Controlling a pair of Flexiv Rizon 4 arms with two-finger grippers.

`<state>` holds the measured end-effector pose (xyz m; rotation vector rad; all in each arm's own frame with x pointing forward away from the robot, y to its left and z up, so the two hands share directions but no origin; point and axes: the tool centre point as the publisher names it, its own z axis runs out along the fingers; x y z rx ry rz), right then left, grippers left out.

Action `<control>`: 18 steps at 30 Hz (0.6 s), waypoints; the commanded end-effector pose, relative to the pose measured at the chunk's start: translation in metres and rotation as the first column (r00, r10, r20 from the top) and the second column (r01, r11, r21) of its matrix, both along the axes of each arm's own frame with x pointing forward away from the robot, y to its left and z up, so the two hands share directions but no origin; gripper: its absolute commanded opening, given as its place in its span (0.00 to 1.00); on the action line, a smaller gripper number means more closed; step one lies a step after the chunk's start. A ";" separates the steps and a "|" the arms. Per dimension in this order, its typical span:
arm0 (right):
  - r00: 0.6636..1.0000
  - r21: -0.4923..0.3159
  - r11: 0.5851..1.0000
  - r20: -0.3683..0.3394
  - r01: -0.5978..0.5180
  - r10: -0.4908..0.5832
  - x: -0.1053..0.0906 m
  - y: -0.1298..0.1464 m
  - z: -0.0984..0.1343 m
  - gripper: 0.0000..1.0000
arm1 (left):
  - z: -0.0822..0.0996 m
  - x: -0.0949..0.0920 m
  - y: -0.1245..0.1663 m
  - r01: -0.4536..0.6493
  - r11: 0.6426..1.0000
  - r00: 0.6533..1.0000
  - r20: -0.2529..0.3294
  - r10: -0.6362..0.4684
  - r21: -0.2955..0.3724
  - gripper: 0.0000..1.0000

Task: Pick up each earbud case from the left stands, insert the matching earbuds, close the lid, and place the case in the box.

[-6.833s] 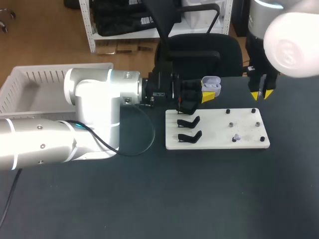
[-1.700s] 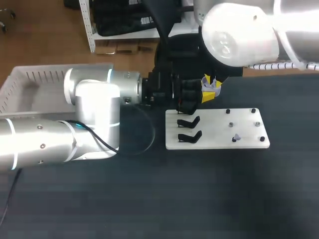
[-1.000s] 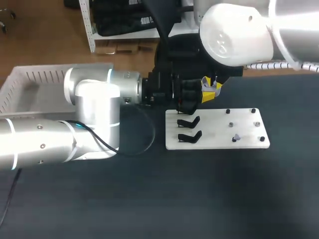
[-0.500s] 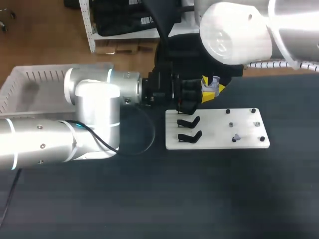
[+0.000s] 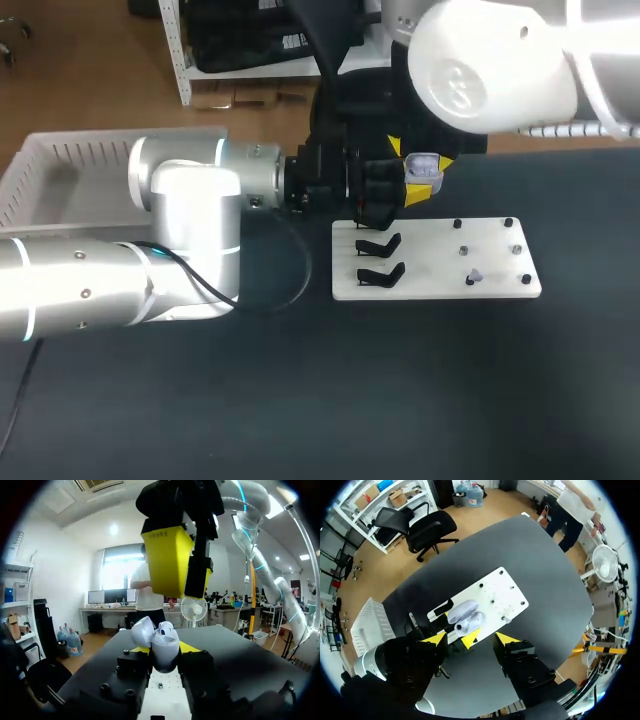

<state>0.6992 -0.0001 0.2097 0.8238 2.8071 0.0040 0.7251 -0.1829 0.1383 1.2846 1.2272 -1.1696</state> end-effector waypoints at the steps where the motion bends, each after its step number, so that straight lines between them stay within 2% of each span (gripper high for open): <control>1: 0.991 0.055 0.997 0.127 -0.055 0.048 -0.036 -0.019 -0.003 1.00 | -0.001 -0.002 0.000 -0.008 1.000 1.000 0.005 0.008 -0.005 0.00; 6: 0.984 0.053 0.994 0.153 -0.096 0.087 -0.052 -0.026 -0.008 1.00 | -0.001 -0.002 0.000 -0.008 1.000 1.000 0.005 0.008 -0.005 0.00; 11: 0.982 0.062 0.995 0.177 -0.083 0.071 -0.066 -0.039 -0.017 1.00 | -0.001 -0.002 0.000 -0.008 1.000 1.000 0.005 0.008 -0.005 0.00; 18: 0.982 0.088 0.991 0.167 -0.104 0.089 -0.076 -0.052 -0.044 1.00 | -0.001 -0.002 0.000 -0.008 1.000 1.000 0.005 0.008 -0.005 0.00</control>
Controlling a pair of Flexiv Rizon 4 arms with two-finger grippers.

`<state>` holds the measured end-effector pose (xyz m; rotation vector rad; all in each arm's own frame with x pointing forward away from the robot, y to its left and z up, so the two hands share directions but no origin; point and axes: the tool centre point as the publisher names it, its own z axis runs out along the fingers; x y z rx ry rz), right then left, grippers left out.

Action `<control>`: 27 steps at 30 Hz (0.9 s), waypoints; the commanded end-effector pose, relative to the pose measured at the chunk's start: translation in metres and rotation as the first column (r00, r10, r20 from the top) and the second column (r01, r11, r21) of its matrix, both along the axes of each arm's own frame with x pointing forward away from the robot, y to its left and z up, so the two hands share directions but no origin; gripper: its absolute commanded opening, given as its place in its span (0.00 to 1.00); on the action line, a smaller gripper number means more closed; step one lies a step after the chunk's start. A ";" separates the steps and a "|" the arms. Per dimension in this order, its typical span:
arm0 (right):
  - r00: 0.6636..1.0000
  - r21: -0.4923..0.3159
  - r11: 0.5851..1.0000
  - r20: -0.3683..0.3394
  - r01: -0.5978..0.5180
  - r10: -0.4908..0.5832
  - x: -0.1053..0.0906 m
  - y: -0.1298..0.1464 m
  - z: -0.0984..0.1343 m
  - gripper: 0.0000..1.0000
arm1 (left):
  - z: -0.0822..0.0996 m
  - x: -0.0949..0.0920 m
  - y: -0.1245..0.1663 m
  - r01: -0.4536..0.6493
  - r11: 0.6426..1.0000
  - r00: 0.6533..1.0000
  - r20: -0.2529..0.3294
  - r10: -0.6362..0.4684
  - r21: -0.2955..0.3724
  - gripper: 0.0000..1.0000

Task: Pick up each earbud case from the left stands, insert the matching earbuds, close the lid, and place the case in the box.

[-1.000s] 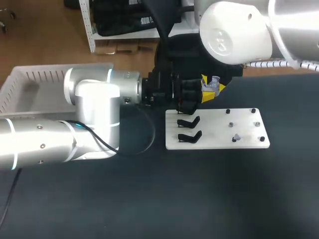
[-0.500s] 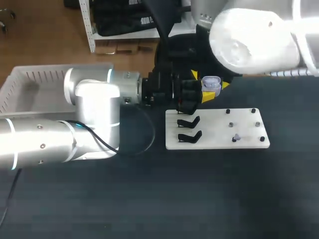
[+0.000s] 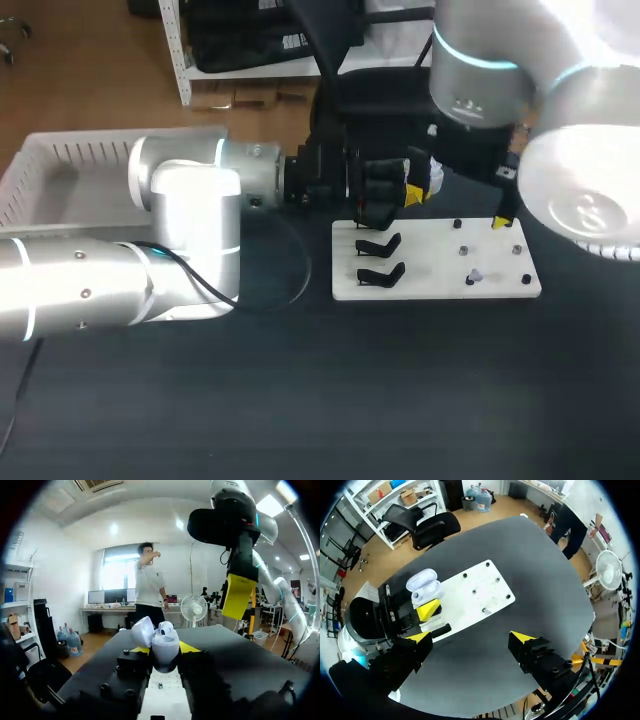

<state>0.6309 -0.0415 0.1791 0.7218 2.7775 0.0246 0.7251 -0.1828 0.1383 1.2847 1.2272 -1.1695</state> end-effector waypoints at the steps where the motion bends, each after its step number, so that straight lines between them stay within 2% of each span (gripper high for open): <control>1: 0.993 0.115 0.992 0.109 -0.052 0.040 -0.008 -0.012 -0.017 1.00 | -0.001 -0.002 0.000 -0.008 1.000 1.000 0.005 0.008 -0.005 0.00; 5: 0.989 0.127 0.987 0.122 -0.098 0.082 -0.013 -0.020 -0.023 1.00 | -0.001 -0.002 0.000 -0.008 1.000 1.000 0.005 0.008 -0.005 0.00; 7: 0.983 0.085 0.987 0.141 -0.134 0.122 -0.016 -0.024 -0.024 1.00 | -0.001 -0.002 0.000 -0.008 1.000 1.000 0.005 0.008 -0.005 0.00; 24: 0.983 0.085 0.987 0.141 -0.134 0.122 -0.016 -0.024 -0.024 1.00 | -0.001 -0.002 0.000 -0.008 1.000 1.000 0.005 0.008 -0.005 0.00; 25: 0.976 0.111 0.975 0.127 -0.191 0.176 -0.017 -0.026 -0.035 1.00 | -0.001 -0.002 0.000 -0.008 1.000 1.000 0.005 0.008 -0.005 0.00; 27: 0.975 0.079 0.977 0.118 -0.198 0.188 -0.022 -0.032 -0.049 1.00 | -0.001 -0.002 0.000 -0.008 1.000 1.000 0.005 0.008 -0.005 0.00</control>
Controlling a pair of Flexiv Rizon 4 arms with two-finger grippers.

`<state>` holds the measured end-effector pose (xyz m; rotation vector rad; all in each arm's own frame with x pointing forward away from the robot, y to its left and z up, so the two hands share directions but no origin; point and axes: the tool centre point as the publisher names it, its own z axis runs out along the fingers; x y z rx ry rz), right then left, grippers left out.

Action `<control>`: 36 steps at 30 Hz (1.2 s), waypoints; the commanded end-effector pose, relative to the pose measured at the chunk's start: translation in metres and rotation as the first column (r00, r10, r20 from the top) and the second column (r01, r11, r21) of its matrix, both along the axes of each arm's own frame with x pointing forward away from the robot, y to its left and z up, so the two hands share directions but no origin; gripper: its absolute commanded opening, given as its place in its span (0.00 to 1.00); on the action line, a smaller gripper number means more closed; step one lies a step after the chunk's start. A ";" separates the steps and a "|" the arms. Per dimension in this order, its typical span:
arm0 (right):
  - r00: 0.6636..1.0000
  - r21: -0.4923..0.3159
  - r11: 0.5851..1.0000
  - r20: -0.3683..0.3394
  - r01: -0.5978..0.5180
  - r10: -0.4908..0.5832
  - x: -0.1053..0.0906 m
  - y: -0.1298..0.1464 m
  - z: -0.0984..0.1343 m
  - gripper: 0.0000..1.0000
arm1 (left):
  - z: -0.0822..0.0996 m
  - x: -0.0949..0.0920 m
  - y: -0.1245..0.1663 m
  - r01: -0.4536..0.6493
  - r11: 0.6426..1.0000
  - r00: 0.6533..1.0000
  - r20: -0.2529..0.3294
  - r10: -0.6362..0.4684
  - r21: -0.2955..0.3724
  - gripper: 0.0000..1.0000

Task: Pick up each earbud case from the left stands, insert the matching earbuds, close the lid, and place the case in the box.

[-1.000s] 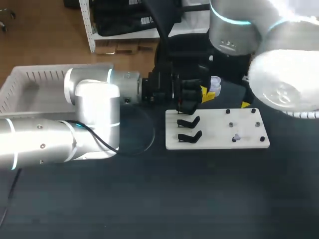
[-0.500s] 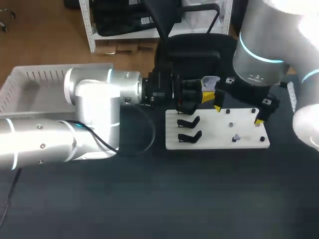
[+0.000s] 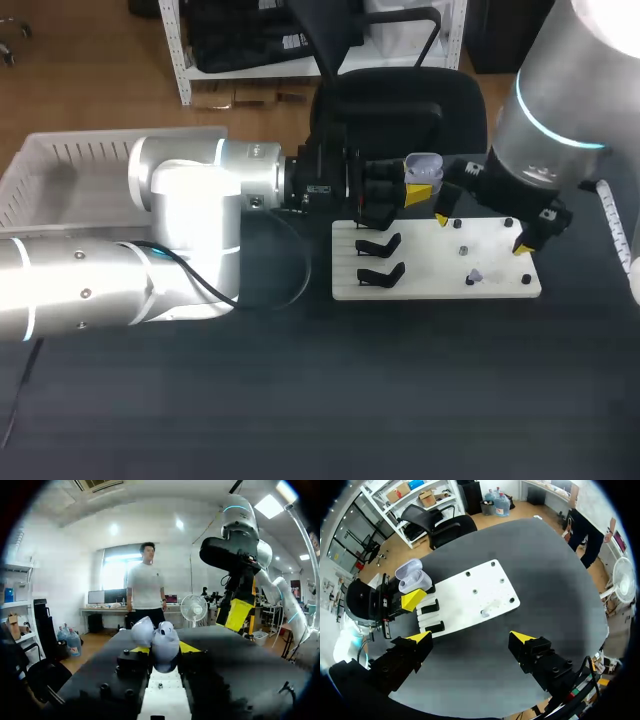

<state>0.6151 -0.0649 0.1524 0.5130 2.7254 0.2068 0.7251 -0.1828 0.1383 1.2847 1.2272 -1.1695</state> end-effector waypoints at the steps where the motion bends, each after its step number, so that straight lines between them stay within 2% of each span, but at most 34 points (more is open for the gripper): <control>1: 0.998 0.011 0.998 -0.016 -0.054 0.054 -0.007 -0.013 -0.028 1.00 | -0.001 -0.002 0.000 -0.008 1.000 1.000 0.005 0.008 -0.005 0.00; 7: 0.993 0.027 0.993 0.000 -0.114 0.114 -0.011 -0.028 -0.051 1.00 | -0.001 -0.002 0.000 -0.008 1.000 1.000 0.005 0.008 -0.005 0.00; 11: 0.987 0.043 0.986 -0.009 -0.159 0.159 -0.003 -0.031 -0.065 1.00 | -0.001 -0.002 0.000 -0.008 1.000 1.000 0.005 0.008 -0.005 0.00; 22: 0.993 0.097 0.989 0.005 -0.115 0.115 0.016 -0.030 -0.094 1.00 | -0.001 -0.002 0.000 -0.008 1.000 1.000 0.005 0.008 -0.005 0.00; 36: 0.998 0.162 0.985 -0.013 -0.062 0.064 0.029 -0.024 -0.118 1.00 | -0.001 -0.002 0.000 -0.008 1.000 1.000 0.005 0.008 -0.005 0.00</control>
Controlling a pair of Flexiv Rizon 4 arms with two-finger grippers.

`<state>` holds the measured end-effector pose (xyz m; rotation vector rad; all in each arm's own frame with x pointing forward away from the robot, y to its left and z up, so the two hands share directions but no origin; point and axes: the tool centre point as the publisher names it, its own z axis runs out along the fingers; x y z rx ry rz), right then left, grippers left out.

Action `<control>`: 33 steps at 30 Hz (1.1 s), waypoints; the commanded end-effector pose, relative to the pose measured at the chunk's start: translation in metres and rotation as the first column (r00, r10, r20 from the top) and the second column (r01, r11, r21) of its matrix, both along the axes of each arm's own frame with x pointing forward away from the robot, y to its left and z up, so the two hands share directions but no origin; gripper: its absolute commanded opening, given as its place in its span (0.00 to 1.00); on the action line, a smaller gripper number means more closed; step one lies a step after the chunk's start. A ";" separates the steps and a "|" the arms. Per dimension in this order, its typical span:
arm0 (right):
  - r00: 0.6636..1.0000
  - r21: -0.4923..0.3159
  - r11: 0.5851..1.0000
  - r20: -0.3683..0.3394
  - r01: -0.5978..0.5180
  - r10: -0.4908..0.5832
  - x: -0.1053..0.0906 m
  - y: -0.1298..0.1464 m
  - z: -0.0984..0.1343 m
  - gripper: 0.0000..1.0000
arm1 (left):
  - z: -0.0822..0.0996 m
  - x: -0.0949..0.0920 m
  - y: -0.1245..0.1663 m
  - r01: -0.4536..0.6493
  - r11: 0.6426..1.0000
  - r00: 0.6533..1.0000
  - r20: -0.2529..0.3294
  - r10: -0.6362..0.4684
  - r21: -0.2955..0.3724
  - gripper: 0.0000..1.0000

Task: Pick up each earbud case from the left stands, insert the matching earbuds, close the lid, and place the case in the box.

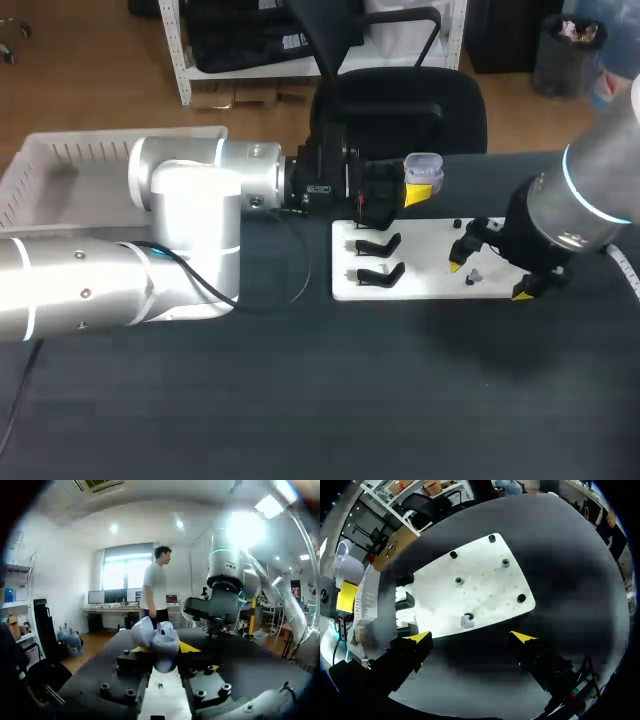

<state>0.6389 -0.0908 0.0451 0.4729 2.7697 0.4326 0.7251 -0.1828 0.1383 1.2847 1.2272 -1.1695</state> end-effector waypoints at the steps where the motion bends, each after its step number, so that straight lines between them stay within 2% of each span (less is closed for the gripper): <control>1: 1.000 0.010 1.000 0.010 0.002 -0.002 0.007 0.003 -0.011 1.00 | -0.001 -0.002 0.000 -0.008 1.000 1.000 0.005 0.008 -0.005 0.00; 11: 1.000 0.026 1.000 0.007 -0.010 0.010 0.015 0.009 -0.017 1.00 | -0.001 -0.002 0.000 -0.008 1.000 1.000 0.005 0.008 -0.005 0.00; 12: 1.000 0.025 1.000 0.007 -0.011 0.011 0.016 0.009 -0.017 0.96 | -0.001 -0.002 0.000 -0.008 1.000 1.000 0.005 0.008 -0.005 0.00; 14: 1.000 0.024 1.000 0.008 -0.012 0.012 0.017 0.008 -0.017 0.74 | -0.001 -0.002 0.000 -0.008 1.000 1.000 0.005 0.008 -0.005 0.00; 17: 1.000 0.024 1.000 0.006 -0.014 0.014 0.017 0.008 -0.018 0.50 | -0.001 -0.002 0.000 -0.008 1.000 1.000 0.005 0.008 -0.005 0.00; 33: 1.000 0.035 0.999 -0.006 0.009 -0.009 0.017 0.006 -0.020 0.39 | -0.001 -0.002 0.000 -0.008 1.000 1.000 0.005 0.008 -0.005 0.00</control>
